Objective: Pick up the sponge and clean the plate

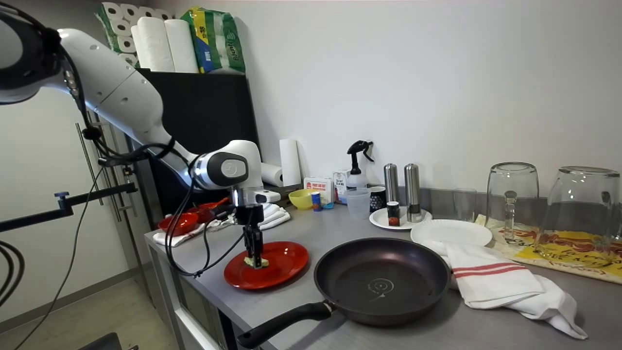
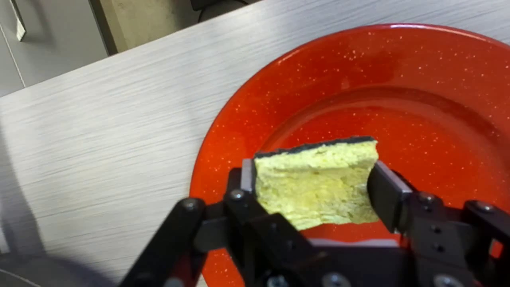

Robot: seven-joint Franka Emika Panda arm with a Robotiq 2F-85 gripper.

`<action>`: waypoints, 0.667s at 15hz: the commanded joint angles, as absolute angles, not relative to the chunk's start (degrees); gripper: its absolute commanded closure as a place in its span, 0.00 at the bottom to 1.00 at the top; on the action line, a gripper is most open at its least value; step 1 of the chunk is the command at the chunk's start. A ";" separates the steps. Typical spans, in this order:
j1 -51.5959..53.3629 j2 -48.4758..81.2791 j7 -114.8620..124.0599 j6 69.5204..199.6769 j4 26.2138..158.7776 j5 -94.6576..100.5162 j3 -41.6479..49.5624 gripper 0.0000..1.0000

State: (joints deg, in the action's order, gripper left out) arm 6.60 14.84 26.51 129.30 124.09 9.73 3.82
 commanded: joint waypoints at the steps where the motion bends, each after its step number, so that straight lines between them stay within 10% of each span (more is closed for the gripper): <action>1: 6.44 17.63 27.98 130.35 121.29 10.76 3.66 0.57; 10: 8.92 21.80 36.16 143.96 117.97 11.14 5.04 0.57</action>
State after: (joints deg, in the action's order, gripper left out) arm 6.96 20.92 33.14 140.70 118.89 10.37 4.49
